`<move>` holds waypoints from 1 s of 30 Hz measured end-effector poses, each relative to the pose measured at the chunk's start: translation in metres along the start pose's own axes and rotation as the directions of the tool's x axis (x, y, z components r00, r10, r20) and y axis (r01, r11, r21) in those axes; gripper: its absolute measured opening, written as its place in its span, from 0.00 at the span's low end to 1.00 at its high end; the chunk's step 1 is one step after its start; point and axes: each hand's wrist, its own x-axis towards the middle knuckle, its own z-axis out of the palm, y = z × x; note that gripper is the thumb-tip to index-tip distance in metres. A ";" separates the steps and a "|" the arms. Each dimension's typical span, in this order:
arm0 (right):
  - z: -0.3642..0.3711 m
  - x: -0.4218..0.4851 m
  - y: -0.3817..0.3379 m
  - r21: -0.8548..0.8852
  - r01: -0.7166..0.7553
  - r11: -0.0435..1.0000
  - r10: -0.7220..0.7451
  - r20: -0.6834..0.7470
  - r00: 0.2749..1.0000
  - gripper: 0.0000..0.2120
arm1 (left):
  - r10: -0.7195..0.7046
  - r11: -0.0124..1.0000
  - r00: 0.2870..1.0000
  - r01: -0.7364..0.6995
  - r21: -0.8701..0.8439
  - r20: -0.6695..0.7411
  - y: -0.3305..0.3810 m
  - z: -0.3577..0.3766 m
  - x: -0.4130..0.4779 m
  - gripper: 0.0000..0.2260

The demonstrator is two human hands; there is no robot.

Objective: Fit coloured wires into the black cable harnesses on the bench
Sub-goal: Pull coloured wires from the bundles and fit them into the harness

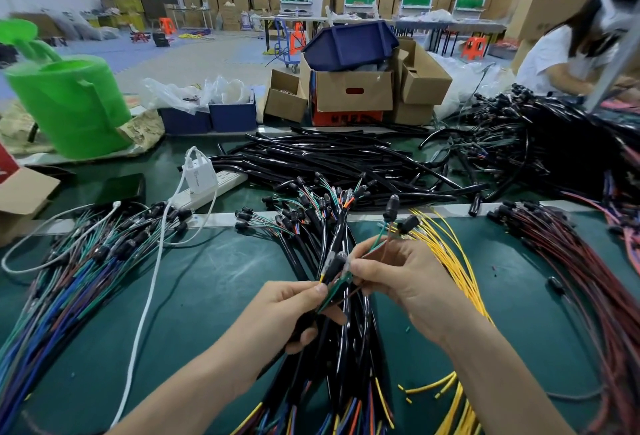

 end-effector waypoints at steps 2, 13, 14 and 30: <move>0.001 -0.001 0.000 0.014 -0.007 1.000 0.007 0.014 1.000 0.09 | 0.001 1.000 1.000 -0.001 -0.001 0.011 0.001 0.001 0.000 0.14; 0.001 -0.001 0.005 -0.093 -0.050 0.994 0.054 0.047 0.997 0.07 | -0.010 0.991 1.000 0.007 0.134 0.019 0.004 0.001 0.002 0.16; 0.000 -0.002 0.006 -0.094 -0.054 0.994 0.059 0.058 0.997 0.08 | -0.013 0.989 0.999 0.008 0.149 0.030 0.003 0.000 0.003 0.15; 0.001 0.001 0.028 0.380 -0.199 0.903 0.284 -0.182 0.941 0.11 | 0.222 0.772 0.973 -0.141 0.619 -0.055 -0.014 -0.007 0.014 0.15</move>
